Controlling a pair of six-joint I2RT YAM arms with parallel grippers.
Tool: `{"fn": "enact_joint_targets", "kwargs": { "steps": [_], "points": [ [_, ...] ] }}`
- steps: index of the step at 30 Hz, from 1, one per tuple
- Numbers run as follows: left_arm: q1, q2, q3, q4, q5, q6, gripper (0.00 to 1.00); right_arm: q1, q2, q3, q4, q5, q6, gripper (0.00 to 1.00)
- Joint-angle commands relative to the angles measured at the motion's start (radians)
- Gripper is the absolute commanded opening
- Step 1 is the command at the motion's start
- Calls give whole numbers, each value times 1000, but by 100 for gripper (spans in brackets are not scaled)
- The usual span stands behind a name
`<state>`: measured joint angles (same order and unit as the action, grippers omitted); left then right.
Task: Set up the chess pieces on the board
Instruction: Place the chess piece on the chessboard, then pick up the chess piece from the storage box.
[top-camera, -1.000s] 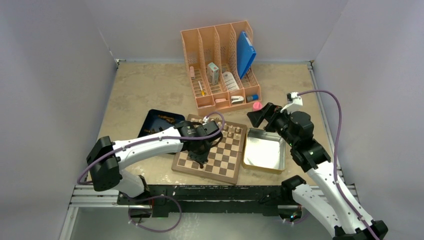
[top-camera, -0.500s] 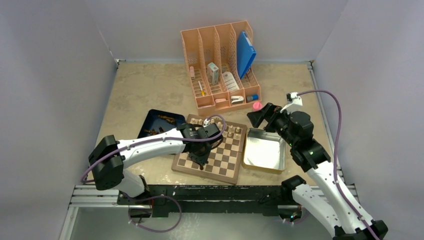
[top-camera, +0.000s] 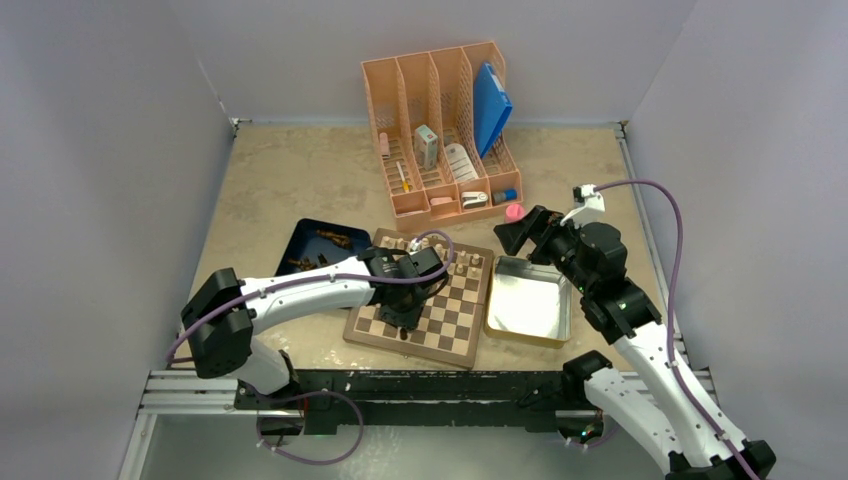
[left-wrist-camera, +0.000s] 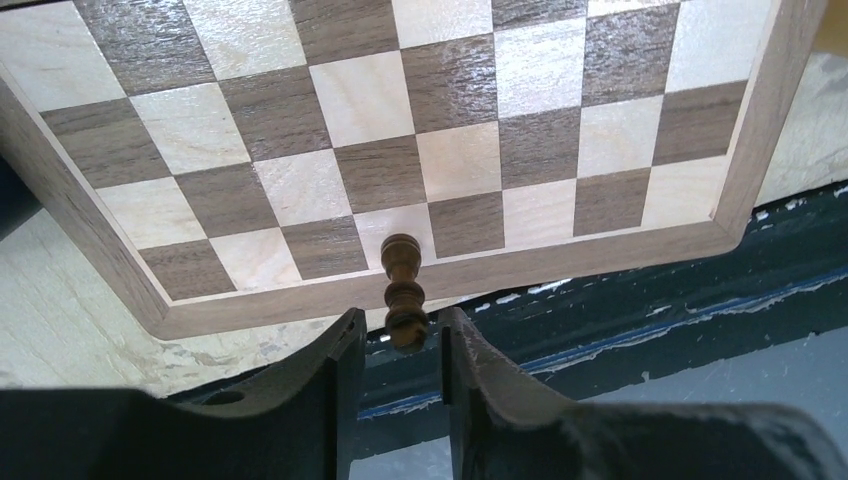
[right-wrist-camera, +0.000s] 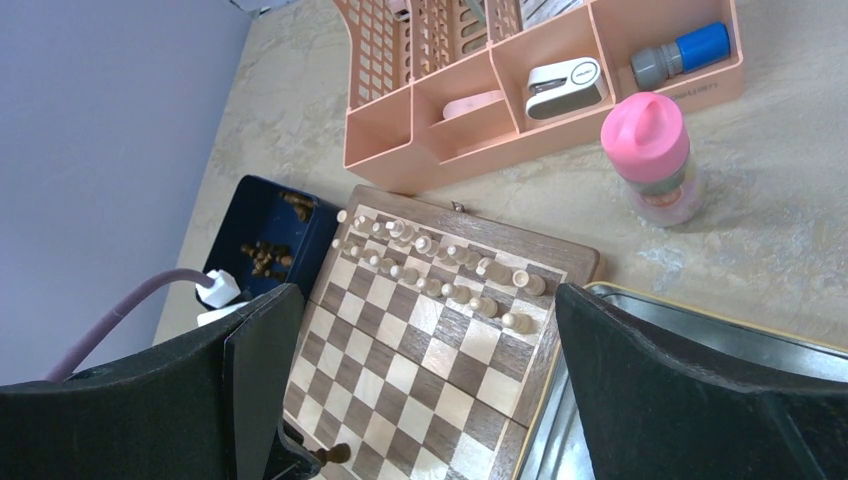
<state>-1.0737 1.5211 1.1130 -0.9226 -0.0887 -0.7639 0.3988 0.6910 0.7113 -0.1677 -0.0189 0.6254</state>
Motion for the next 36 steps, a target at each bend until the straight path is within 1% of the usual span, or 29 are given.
{"fn": "enact_joint_targets", "kwargs": {
  "steps": [1, 7, 13, 16, 18, 20, 24, 28, 31, 36],
  "points": [
    [0, 0, 10, 13, -21, 11, 36, -2, -7, 1, 39, -12, -13, 99],
    [0, -34, 21, 11, -55, 0, 46, -3, -8, 5, 52, 14, -33, 99],
    [8, -94, 50, -9, -171, -14, 60, -3, -10, 2, 77, -17, -39, 99],
    [41, -110, 70, -20, -235, -7, 63, -1, -4, -7, 96, -33, -36, 99],
    [90, -127, 72, -12, -255, 9, 64, -3, 1, -7, 97, -28, -38, 99],
    [176, -151, 71, 10, -247, 41, 63, -2, 1, -7, 100, -26, -42, 99],
    [285, -204, 82, 53, -280, 119, 57, -2, -2, -12, 109, -29, -42, 98],
    [398, -217, 112, 66, -289, 172, 52, -3, -14, -24, 111, -31, -42, 98],
    [494, -214, 103, 111, -275, 221, 48, -3, -21, -36, 121, -41, -41, 98],
    [689, -162, 92, 187, -189, 274, 46, -3, -7, -39, 135, -67, -45, 98]
  ]
}}
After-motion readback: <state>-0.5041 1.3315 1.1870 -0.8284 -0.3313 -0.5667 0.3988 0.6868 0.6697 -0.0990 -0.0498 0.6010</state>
